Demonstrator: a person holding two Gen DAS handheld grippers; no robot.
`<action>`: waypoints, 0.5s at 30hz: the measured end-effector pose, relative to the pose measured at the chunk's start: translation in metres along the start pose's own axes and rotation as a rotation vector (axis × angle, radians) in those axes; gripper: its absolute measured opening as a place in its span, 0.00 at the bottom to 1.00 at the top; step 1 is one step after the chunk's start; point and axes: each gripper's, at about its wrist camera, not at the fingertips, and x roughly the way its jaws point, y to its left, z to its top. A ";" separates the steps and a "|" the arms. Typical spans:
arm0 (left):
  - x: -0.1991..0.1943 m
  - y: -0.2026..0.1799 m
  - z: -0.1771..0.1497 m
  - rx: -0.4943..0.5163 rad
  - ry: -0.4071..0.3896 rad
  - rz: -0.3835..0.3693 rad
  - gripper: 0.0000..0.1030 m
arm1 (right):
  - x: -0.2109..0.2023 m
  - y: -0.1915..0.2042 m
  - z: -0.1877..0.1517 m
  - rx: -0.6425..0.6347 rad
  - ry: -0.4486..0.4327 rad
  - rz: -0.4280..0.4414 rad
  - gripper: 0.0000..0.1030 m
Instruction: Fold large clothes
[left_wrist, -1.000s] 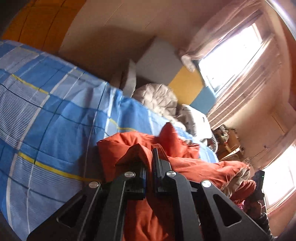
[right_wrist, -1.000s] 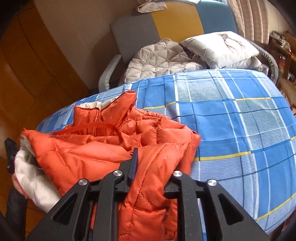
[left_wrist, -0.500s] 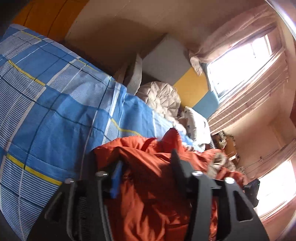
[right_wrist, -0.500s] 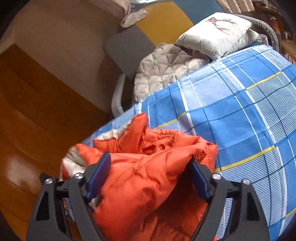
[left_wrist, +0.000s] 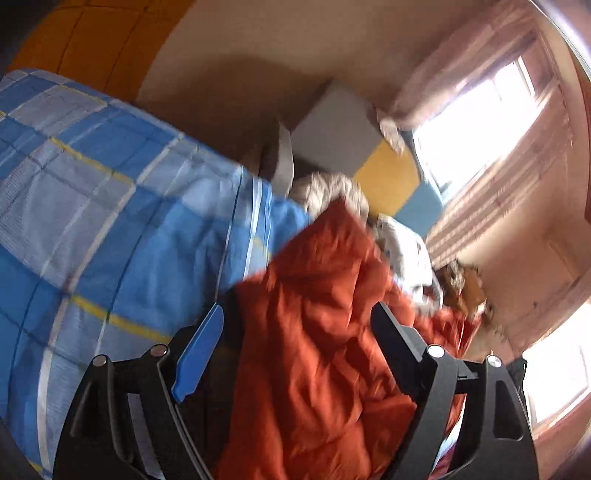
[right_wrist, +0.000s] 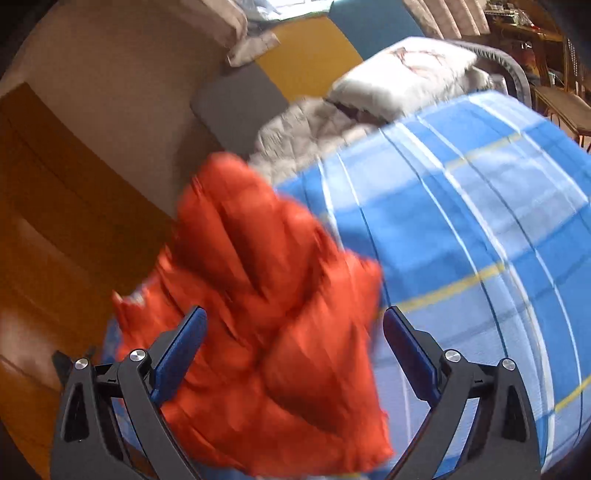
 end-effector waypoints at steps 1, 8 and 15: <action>0.001 0.001 -0.006 0.006 0.014 -0.001 0.79 | 0.005 -0.003 -0.011 -0.005 0.024 -0.003 0.93; 0.010 0.009 -0.047 0.003 0.119 -0.077 0.69 | 0.027 -0.008 -0.051 -0.048 0.118 -0.012 0.72; -0.004 -0.003 -0.060 0.027 0.103 -0.140 0.11 | 0.015 -0.012 -0.059 -0.039 0.110 0.023 0.30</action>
